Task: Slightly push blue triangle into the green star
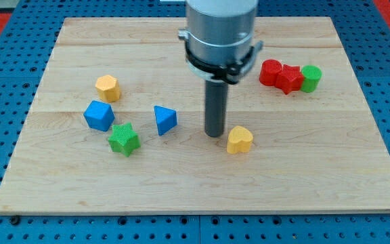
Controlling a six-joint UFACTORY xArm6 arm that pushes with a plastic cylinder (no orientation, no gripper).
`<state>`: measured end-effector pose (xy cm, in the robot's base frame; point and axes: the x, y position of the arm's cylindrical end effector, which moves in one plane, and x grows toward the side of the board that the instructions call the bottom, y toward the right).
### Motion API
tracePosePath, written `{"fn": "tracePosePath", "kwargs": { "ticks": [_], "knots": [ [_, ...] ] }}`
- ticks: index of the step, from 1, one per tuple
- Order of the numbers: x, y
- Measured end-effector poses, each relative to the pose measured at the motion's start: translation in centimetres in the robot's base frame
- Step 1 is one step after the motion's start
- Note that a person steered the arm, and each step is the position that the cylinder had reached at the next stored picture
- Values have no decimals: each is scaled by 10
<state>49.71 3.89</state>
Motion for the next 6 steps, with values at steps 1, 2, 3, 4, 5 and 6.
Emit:
{"fn": "tracePosePath", "kwargs": {
  "ticks": [1, 2, 3, 4, 5, 6],
  "knots": [
    [19, 25],
    [21, 70],
    [45, 109],
    [-7, 61],
    [-44, 5],
    [-46, -78]
  ]
}}
